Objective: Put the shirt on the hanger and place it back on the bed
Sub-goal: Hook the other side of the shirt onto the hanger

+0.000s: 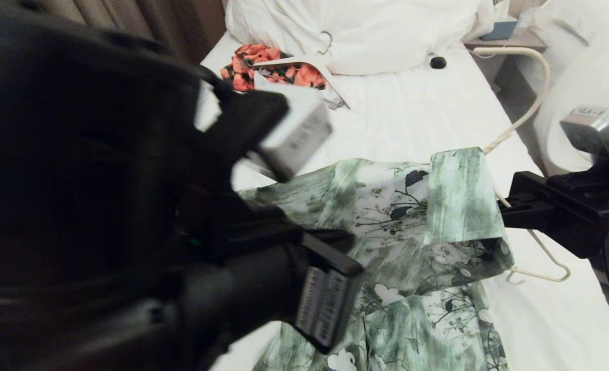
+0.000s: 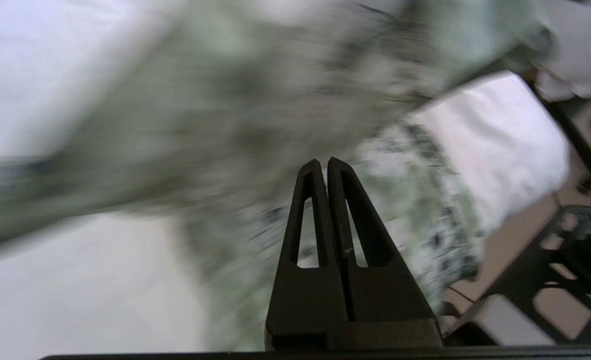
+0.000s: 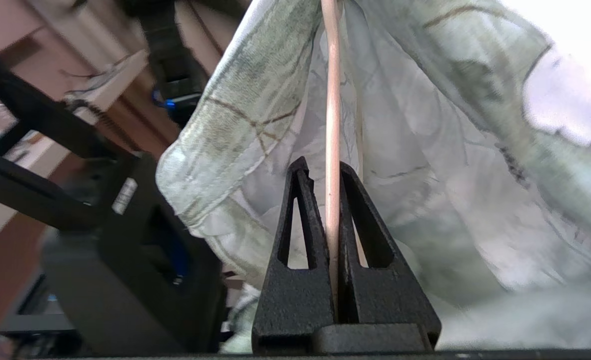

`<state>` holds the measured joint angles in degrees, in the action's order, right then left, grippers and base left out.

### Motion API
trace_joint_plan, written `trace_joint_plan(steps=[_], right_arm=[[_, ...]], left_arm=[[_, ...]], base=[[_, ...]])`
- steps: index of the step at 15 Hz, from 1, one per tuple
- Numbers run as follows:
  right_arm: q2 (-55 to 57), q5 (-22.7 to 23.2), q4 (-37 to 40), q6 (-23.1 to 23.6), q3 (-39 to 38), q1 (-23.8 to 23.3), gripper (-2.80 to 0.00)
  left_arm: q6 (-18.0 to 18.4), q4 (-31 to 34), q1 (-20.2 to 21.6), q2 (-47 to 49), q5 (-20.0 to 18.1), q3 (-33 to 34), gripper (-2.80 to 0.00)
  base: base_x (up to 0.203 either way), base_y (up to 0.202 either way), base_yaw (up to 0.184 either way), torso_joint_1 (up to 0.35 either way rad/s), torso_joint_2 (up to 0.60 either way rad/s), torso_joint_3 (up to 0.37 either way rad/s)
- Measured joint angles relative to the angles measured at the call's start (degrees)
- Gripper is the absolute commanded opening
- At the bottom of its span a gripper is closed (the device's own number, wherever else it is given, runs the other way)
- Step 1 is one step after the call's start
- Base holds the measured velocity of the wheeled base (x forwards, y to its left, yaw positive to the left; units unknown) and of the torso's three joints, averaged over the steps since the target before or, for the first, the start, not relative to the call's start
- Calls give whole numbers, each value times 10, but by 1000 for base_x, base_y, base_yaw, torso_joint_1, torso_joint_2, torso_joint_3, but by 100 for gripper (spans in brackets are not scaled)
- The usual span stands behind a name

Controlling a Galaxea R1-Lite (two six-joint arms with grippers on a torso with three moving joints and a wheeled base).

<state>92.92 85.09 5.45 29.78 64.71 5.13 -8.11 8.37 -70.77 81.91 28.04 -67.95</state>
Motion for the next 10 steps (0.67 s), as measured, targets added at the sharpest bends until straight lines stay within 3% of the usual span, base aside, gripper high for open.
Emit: trace_joint_plan(steps=[4,10], right_arm=[[-4,-1,-1,-12,6,30,-280],[-9,-9,-2,-66,43,106,-280]], left_arm=[[12,115,48,-138,11,1,-280],[53,119,65,-218,8,9,-280]], base=[[0,0,0,0,0,0],[0,0,0,0,0,0]])
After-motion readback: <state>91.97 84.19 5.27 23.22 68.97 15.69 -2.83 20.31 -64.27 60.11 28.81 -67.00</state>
